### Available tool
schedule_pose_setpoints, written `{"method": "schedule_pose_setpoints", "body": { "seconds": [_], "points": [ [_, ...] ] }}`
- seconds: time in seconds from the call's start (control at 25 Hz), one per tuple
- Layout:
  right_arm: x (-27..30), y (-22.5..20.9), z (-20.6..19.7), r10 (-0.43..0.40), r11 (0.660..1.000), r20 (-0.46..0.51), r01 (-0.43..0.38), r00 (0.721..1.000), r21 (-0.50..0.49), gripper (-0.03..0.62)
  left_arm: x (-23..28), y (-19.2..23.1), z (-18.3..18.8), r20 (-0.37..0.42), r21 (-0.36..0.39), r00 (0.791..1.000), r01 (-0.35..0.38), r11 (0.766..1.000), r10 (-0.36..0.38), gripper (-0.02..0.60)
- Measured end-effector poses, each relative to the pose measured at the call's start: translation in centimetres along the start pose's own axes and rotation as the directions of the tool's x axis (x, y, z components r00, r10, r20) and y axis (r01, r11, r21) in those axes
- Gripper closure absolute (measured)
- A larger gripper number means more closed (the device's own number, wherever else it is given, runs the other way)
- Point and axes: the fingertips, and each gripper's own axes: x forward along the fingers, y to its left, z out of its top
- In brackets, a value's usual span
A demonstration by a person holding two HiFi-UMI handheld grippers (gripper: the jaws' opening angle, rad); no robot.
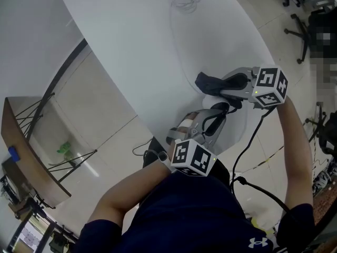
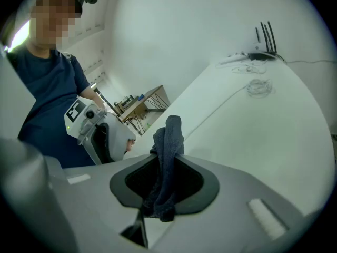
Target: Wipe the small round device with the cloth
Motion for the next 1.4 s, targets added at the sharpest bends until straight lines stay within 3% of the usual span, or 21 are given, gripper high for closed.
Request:
{"method": "schedule_pose_setpoints", "body": {
  "seconds": [0.2,0.32,0.44,0.52,0.6,0.72,0.8,0.92,1.04,1.16,1.28,1.4],
  "points": [
    [3.6,-2.1,-3.7,0.022,1.000,-0.160,-0.020,0.987,0.015,0.507,-0.3,0.1,-0.2,-0.005,0.001,1.000,0.002,1.000,-0.002,0.548],
    [4.3,-2.7,-3.9,0.026,0.998,-0.147,-0.018,0.989,0.056,0.507,-0.7,0.2,-0.1,0.001,0.001,1.000,0.012,1.000,-0.012,0.524],
    [2.8,-2.9,-2.1,-0.033,0.993,-0.014,0.035,0.999,0.117,0.507,-2.2,0.9,0.7,0.049,-0.018,0.999,0.006,1.000,-0.006,0.506],
    [0.5,-2.7,-0.3,-0.111,0.982,0.119,0.090,0.987,0.167,0.507,-3.5,1.9,1.0,0.072,-0.051,0.997,-0.011,0.999,0.015,0.506],
    [-2.4,-1.6,1.5,-0.198,0.967,0.243,0.150,0.949,0.204,0.507,-4.6,3.4,0.8,0.076,-0.097,0.996,-0.037,0.995,0.045,0.506],
    [-6.2,1.3,3.4,-0.348,0.935,0.360,0.291,0.866,0.203,0.507,-5.8,6.1,-0.7,0.057,-0.167,0.995,-0.075,0.983,0.086,0.494],
    [-7.9,3.6,4.2,-0.459,0.888,0.417,0.422,0.785,0.183,0.507,-6.3,7.6,-1.9,0.034,-0.213,0.994,-0.096,0.972,0.105,0.488],
    [-8.5,7.7,4.5,-0.588,0.779,0.463,0.619,0.664,0.102,0.507,-6.4,8.1,-3.0,0.002,-0.230,0.995,-0.099,0.968,0.102,0.488],
    [-6.7,10.1,2.5,-0.703,0.642,0.412,0.767,0.580,0.015,0.507,-5.7,7.2,-3.0,-0.011,-0.203,0.998,-0.066,0.977,0.065,0.488],
    [-4.1,10.3,0.2,-0.790,0.527,0.352,0.849,0.503,-0.030,0.507,-4.2,6.1,-2.7,-0.015,-0.200,1.000,-0.009,0.980,0.006,0.488],
    [-2.1,10.3,-0.7,-0.812,0.449,0.350,0.883,0.467,-0.136,0.506,-3.0,5.8,-2.8,-0.031,-0.252,0.999,0.030,0.967,-0.039,0.488],
    [-0.5,11.0,-1.6,-0.793,0.438,0.351,0.866,0.498,-0.242,0.507,-2.6,6.0,-3.2,-0.055,-0.255,0.998,0.028,0.967,-0.043,0.488]
  ]
}}
